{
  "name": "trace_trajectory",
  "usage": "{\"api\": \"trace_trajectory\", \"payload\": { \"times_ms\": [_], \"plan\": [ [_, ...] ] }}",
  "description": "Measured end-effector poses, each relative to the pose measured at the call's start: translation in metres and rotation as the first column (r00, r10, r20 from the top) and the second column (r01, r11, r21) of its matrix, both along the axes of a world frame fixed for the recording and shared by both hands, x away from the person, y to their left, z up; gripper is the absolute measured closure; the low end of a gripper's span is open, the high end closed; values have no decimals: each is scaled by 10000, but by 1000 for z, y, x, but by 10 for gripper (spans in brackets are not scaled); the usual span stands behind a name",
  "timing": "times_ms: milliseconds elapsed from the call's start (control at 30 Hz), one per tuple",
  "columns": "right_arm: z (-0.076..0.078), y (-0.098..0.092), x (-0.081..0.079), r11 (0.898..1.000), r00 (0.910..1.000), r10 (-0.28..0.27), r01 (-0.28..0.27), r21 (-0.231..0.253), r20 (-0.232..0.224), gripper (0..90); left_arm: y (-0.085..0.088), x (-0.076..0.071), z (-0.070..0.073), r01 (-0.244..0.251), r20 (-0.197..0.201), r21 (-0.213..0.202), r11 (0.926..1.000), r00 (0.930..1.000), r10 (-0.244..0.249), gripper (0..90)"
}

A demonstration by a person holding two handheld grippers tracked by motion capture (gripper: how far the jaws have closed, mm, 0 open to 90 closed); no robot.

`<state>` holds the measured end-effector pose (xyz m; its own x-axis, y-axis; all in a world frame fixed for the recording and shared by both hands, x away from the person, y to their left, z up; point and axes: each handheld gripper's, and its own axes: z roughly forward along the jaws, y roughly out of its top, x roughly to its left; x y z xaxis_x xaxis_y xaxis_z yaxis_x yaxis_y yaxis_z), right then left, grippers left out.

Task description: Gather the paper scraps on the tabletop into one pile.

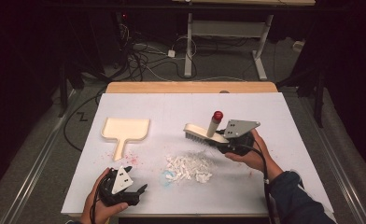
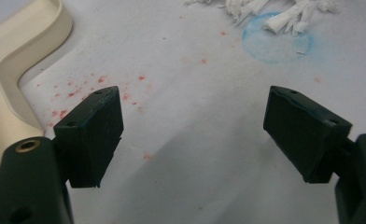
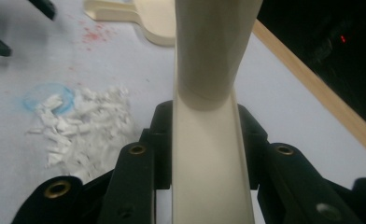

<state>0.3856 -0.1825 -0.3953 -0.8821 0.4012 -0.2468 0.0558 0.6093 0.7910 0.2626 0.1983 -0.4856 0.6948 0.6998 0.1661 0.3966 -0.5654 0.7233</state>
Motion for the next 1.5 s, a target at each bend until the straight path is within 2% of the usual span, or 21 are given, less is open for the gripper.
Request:
{"api": "trace_trajectory", "payload": {
  "times_ms": [100,167,200,267,300,400,467,500,633,700,733,800,833,933,1000,1033,1100,1167,1233,1333,1500],
  "plan": [
    [-3,-10,-5,9916,9928,-1194,1188,-513,-83,680,0,0,1,5,40,0,10000,10000,-5,187],
    [-10,-13,-9,9748,9792,-2027,2005,-980,-126,681,0,-1,1,31,67,31,10000,10000,-31,187],
    [-14,-14,-11,9668,9742,-2253,2217,-1272,-141,680,0,0,1,25,73,15,10000,10000,-25,187],
    [-19,-14,-17,9522,9622,-2711,2644,-1531,-247,681,0,0,2,61,91,30,10000,9999,-62,187],
    [-21,-13,-20,9488,9599,-2776,2676,-1677,-392,681,0,0,2,70,91,18,10000,9999,-70,187],
    [-25,-5,-33,9548,9587,-2656,2469,-1656,-1020,680,-1,0,2,131,109,37,9999,9999,-131,187],
    [-28,7,-42,9586,9647,-2459,2276,-1710,-946,679,-1,0,2,157,141,18,9999,9998,-157,187],
    [-28,10,-44,9617,9650,-2391,2201,-1634,-1073,680,-1,-1,3,164,164,6,9999,9997,-164,187],
    [-28,27,-53,9756,9714,-2065,1952,-1005,-1175,681,-1,-1,4,123,269,-81,9999,9996,-121,187],
    [-26,32,-56,9788,9752,-2011,1964,-576,-928,680,-1,0,4,115,270,-90,9999,9996,-113,187],
    [-25,34,-58,9787,9777,-1998,1960,-606,-651,681,-1,0,4,92,287,-92,9999,9995,-89,187],
    [-22,34,-59,9774,9772,-2085,2066,-458,-413,681,0,-1,4,95,303,-117,9999,9995,-91,187],
    [-20,31,-59,9771,9768,-2106,2091,-407,-384,681,0,-1,5,115,427,-80,9999,9990,-111,187],
    [-12,23,-62,9762,9761,-2166,2163,-152,-196,681,1,-2,6,49,383,-137,9999,9993,-44,187],
    [-5,18,-65,9778,9783,-2061,2068,346,-223,681,1,-1,6,42,536,-89,10000,9986,-37,187],
    [0,17,-67,9790,9805,-1946,1958,563,-260,681,2,-2,6,-33,465,-167,9999,9989,40,187],
    [6,19,-73,9822,9865,-1616,1635,922,-271,681,4,-1,8,-100,646,-252,9996,9978,116,187],
    [8,25,-77,9840,9915,-1133,1210,1310,-642,681,8,-2,10,-304,683,-336,9990,9971,326,186],
    [7,37,-83,9862,9938,-637,766,1465,-909,681,13,-3,12,-501,801,-551,9972,9953,545,182],
    [-2,60,-91,9930,9934,-11,146,1176,-1146,680,20,-4,14,-819,905,-816,9933,9919,893,183],
    [-22,88,-98,9936,9695,893,-708,881,-2284,681,22,-7,16,-1121,1151,-1229,9861,9853,1264,184]
  ]
}}
